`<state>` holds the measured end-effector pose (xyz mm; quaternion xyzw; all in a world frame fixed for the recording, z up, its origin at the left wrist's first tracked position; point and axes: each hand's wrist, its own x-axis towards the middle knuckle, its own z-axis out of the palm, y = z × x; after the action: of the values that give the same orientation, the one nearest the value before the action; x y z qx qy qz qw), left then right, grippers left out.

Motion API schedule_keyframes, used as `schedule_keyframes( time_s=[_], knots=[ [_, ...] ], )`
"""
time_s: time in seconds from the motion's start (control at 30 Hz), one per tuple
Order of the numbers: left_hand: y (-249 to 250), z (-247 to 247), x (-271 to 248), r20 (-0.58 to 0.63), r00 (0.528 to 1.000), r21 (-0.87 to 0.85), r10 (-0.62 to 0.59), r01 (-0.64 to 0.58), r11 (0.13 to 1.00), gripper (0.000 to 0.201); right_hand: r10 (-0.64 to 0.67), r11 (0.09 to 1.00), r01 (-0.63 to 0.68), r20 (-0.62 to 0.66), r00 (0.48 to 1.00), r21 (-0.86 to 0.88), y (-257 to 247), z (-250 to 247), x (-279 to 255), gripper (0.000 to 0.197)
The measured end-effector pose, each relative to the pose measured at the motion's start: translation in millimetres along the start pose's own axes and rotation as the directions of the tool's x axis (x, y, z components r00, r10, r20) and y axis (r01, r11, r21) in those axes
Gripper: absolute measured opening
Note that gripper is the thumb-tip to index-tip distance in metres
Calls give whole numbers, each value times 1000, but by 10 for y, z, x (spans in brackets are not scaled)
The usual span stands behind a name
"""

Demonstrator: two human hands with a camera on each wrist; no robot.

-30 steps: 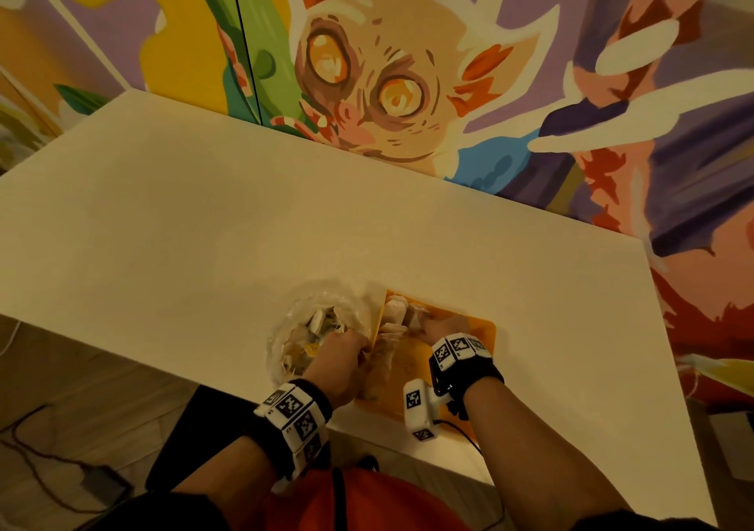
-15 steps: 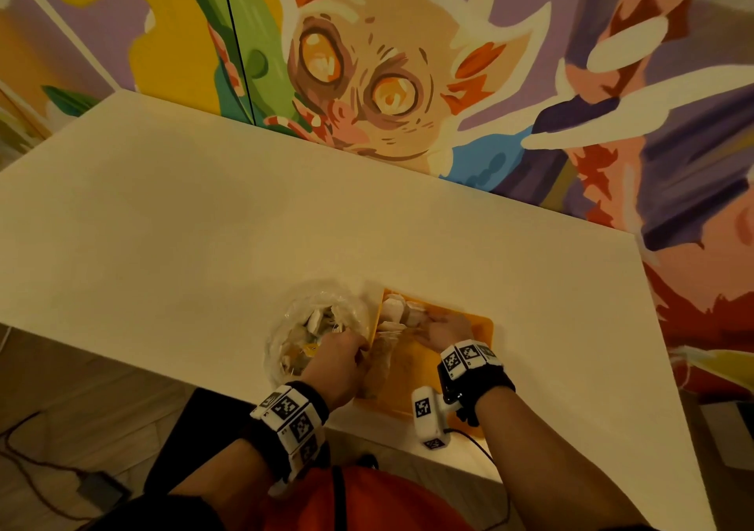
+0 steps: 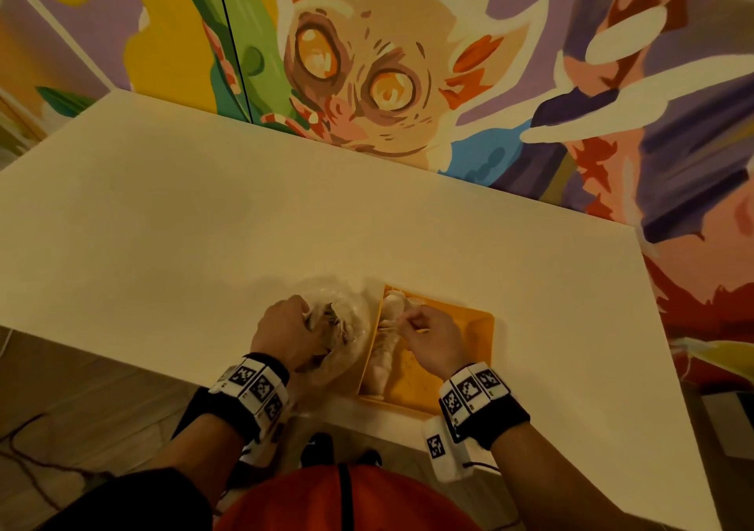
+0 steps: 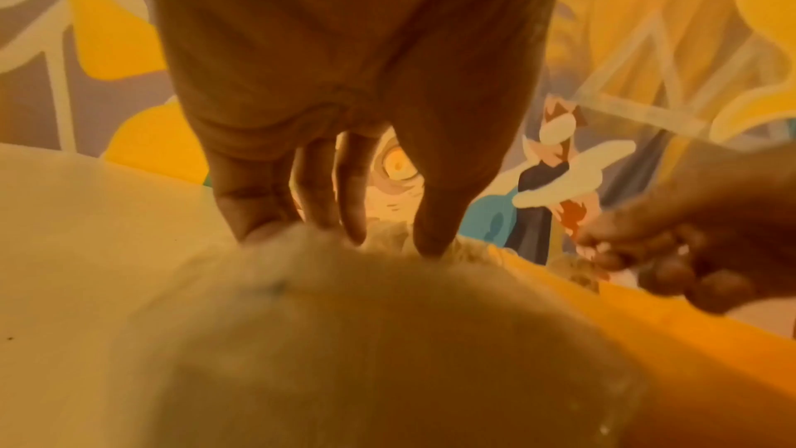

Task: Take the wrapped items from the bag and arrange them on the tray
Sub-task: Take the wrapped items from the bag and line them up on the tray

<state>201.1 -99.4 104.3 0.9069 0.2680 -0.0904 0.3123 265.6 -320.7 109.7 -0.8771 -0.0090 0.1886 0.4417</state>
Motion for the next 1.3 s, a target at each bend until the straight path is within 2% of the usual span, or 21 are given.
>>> schedule_keyframes(
  time_s=[0.1, 0.17, 0.27, 0.4, 0.6, 0.73, 0.83, 0.9, 0.97, 1.13, 1.2, 1.3],
  knots=[
    [68, 16, 32, 82, 996, 90, 38, -45, 995, 30, -143, 986, 150, 80, 986, -76, -197, 81, -120, 9],
    [113, 41, 50, 107, 991, 102, 77, -88, 991, 34, -180, 975, 195, 146, 973, -103, -292, 128, -184, 13],
    [174, 64, 73, 143, 983, 145, 115, -136, 980, 40, -155, 964, 205, 266, 951, -171, -377, 185, -259, 20],
    [240, 62, 95, 172, 983, 206, 59, -94, 974, 33, -129, 929, 246, 381, 915, -276, -431, 256, -313, 25],
    [207, 77, 147, 147, 989, 305, 32, -76, 949, 31, -134, 920, 257, 379, 916, -297, -431, 332, -323, 25],
    [143, 26, 148, 171, 985, 227, 35, -73, 971, 27, -129, 931, 241, 371, 920, -275, -414, 351, -347, 25],
    [84, -44, 145, 194, 978, 116, 79, -103, 988, 9, -127, 939, 231, 368, 921, -255, -417, 348, -358, 26],
    [62, -92, 125, 204, 968, 71, 147, -165, 984, 21, -124, 944, 222, 363, 924, -244, -409, 341, -355, 26],
    [71, -148, 89, 206, 961, 36, 187, -199, 979, 25, -125, 946, 220, 359, 925, -236, -401, 339, -349, 26],
    [150, -92, -1, 281, 938, 34, 202, -220, 975, 20, -115, 956, 201, 356, 927, -214, -405, 358, -357, 25],
    [211, -41, -40, 278, 936, 45, 215, -236, 971, 25, -103, 965, 181, 363, 926, -188, -412, 364, -365, 25],
    [249, -9, -40, 242, 954, 35, 175, -189, 981, 28, -102, 963, 181, 353, 930, -198, -405, 364, -363, 25]
  ],
)
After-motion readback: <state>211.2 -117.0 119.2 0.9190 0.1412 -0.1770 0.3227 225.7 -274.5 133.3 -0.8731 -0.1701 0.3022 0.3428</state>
